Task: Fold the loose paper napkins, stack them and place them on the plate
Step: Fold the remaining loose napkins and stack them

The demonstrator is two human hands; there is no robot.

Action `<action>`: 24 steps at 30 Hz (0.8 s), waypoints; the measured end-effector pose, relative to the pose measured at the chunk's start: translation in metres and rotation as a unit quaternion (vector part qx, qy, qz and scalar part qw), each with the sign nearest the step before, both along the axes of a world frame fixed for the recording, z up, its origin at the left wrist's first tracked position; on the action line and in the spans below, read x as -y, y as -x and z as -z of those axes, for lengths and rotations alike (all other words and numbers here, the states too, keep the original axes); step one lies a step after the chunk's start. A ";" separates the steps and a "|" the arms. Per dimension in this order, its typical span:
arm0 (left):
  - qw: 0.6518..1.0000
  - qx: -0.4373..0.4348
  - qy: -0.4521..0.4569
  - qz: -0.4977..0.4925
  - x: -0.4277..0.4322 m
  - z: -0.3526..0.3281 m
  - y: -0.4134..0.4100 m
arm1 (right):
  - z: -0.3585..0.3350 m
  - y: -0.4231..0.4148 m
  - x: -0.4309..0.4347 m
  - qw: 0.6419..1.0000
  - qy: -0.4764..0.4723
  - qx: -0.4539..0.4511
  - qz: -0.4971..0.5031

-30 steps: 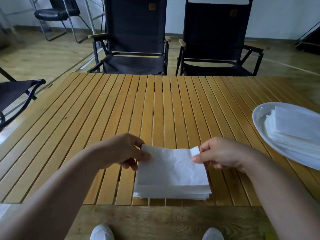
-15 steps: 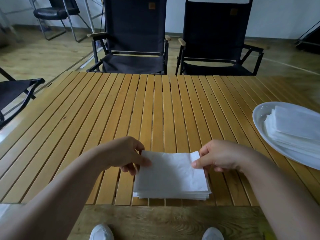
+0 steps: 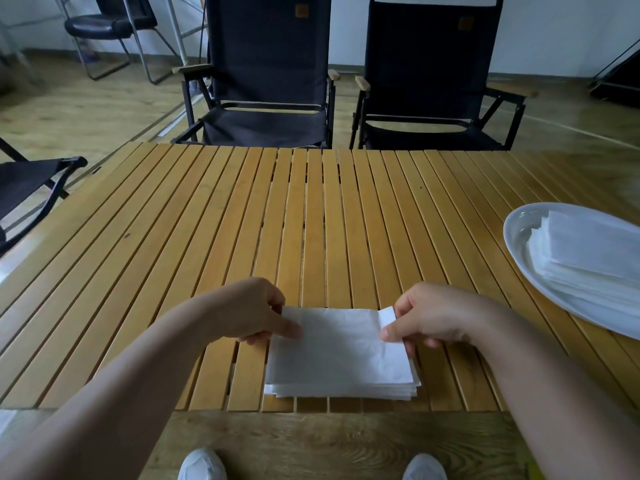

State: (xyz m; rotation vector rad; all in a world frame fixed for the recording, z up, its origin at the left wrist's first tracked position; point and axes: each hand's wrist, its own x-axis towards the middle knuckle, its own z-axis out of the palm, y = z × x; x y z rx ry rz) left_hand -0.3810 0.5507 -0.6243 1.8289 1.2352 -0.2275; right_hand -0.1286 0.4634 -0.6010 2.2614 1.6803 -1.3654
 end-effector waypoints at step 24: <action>0.994 -0.006 -0.077 0.076 0.005 -0.002 -0.002 | 0.006 0.007 0.001 0.997 -0.052 0.059 -0.007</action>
